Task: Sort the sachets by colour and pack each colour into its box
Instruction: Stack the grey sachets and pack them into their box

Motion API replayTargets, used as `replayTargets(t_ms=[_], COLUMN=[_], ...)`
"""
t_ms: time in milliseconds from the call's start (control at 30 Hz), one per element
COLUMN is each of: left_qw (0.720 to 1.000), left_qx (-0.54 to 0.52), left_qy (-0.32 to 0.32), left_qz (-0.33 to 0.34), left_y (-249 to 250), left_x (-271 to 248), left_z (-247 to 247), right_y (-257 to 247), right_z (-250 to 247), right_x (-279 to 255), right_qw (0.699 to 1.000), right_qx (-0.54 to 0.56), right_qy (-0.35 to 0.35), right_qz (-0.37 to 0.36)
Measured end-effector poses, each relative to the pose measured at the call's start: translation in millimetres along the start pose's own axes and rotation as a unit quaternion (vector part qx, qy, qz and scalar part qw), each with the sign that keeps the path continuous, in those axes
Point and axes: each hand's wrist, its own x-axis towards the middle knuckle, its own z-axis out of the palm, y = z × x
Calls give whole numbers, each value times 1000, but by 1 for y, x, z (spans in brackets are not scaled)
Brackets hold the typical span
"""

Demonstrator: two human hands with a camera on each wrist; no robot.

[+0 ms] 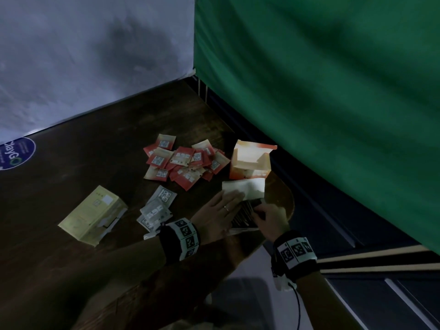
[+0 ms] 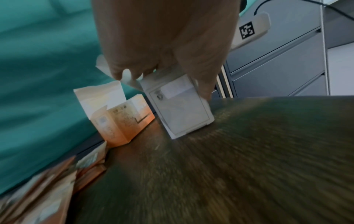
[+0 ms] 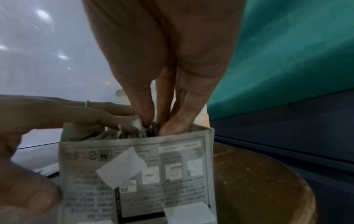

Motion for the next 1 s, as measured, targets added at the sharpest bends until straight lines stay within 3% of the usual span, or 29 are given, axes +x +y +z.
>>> replayTargets(t_ms=[133, 200, 367, 500, 567, 633, 700, 800, 900, 1000], left_qw=[999, 996, 996, 994, 967, 920, 875, 816, 795, 817], left_qx=[-8, 11, -13, -83, -214, -305, -397, -511, -550, -513], left_qy=[8, -45, -68, 61, 135, 194, 147, 51, 11, 7], left_qz=[47, 81, 64, 43, -42, -152, -236, -264, -255, -262], left_y=[3, 5, 9, 7, 8, 9, 9, 6, 2, 8], left_x=[1, 5, 11, 5, -8, -20, -25, -14, 0, 5], left_z=[0, 0, -6, -12, -7, -5, 1, 11, 17, 19], right_y=[2, 3, 0, -3, -4, -4, -3, -3, -3, -7], right_z=[-1, 3, 12, 4, 4, 8, 11, 12, 11, 6], right_x=[-2, -4, -5, -8, -9, -6, -2, 3, 7, 9], right_qw=[998, 997, 993, 987, 982, 974, 971, 970, 970, 973], right_qx=[-36, -52, -77, -94, -142, -171, -164, -148, -150, -127], right_qy=[39, 19, 29, 37, -26, -89, -121, -130, -131, -135], right_qz=[25, 53, 87, 125, 122, 119, 129, 140, 136, 139])
